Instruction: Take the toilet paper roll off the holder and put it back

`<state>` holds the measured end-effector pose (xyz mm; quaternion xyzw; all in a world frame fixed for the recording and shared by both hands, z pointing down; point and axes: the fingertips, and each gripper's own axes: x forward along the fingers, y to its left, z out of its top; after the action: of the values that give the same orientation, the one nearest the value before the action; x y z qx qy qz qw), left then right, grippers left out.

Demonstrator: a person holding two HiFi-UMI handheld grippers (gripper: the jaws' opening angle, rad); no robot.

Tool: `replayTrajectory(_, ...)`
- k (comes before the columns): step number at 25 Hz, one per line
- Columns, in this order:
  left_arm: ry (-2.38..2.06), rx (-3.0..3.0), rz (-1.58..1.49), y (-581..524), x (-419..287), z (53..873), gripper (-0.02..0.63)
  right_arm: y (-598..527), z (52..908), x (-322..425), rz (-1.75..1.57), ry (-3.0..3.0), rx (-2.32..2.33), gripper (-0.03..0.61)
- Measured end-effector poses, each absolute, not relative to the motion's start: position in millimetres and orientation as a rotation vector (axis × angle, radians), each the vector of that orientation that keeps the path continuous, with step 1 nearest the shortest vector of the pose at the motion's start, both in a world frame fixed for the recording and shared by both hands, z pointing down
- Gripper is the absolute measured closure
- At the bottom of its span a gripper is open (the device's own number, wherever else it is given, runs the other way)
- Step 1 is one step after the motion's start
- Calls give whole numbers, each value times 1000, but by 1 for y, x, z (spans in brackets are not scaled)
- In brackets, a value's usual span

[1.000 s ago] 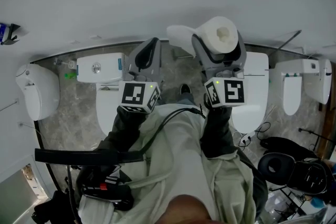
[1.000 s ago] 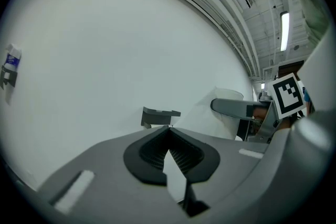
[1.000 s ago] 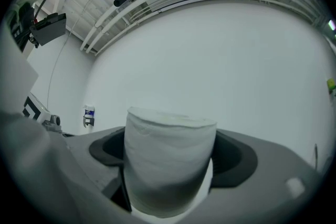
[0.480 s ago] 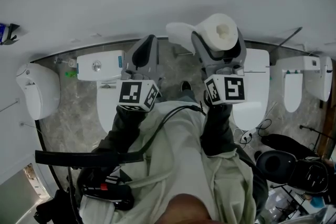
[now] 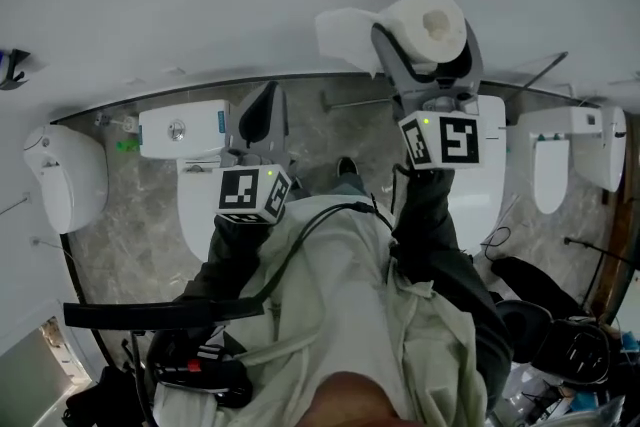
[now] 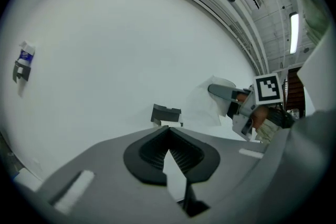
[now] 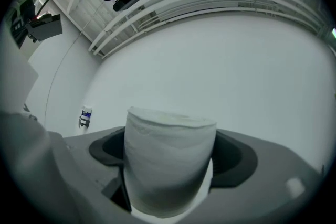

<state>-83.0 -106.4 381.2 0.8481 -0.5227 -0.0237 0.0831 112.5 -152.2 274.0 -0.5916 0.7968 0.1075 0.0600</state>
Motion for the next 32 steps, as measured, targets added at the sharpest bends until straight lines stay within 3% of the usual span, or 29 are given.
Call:
replayTrajectory(10, -1725, 2447, -72, -103, -113, 376, 607, -294, 224, 113, 415, 2396, -1748, 113)
replayTrajectory(17, -1808, 2403, -73, -106, -122, 372, 607, -361, 257, 81, 347, 2546, -1807, 112)
replayTrajectory(24, -1843, 2392, -82, -113, -120, 367, 607, -374, 288, 68, 484, 2626, -1921, 114)
replayTrajectory(32, -1812, 2387, -78, -122, -118, 372, 607, -347, 291, 99, 312, 2560, -1864, 113)
